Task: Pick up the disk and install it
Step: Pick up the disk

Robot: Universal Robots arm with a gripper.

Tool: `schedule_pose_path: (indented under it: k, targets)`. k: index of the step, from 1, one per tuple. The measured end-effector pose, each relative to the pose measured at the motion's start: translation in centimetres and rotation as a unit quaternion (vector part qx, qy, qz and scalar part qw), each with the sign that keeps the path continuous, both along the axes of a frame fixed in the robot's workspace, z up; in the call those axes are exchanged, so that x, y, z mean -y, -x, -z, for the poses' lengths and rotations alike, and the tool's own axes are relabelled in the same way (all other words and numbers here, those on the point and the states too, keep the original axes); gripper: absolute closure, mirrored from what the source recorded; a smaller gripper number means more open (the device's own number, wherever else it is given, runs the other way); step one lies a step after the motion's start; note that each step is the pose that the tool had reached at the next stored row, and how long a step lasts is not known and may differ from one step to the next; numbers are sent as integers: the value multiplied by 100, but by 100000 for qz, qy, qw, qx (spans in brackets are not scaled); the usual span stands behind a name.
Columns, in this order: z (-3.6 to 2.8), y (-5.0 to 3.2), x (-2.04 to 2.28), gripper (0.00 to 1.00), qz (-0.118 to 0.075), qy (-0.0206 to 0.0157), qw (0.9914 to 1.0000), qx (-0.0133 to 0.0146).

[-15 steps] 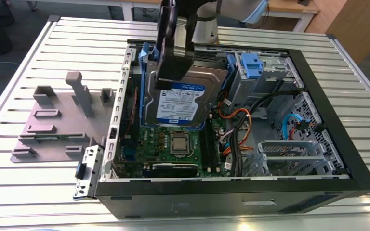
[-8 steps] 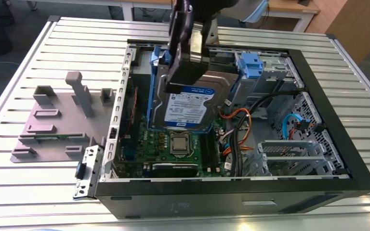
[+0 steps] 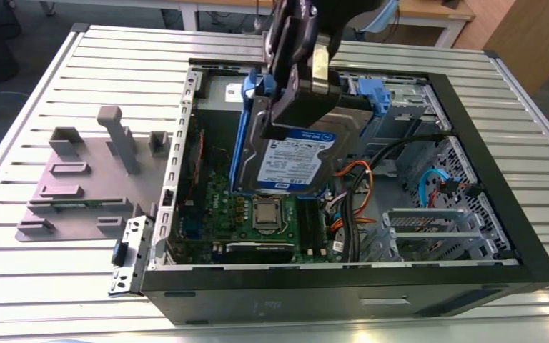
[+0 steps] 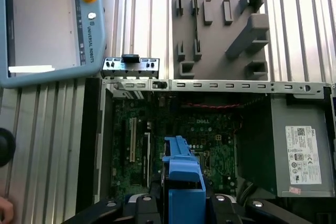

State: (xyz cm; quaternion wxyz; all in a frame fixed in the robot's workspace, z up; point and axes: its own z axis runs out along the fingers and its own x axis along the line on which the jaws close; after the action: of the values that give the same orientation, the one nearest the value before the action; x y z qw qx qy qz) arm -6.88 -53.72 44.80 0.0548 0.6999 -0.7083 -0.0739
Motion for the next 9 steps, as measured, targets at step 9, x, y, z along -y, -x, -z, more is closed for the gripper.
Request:
schedule_pose_path:
  k: [9]
  targets:
    - [-94, -8, 0, 63, 2, -281, 100000, -52]
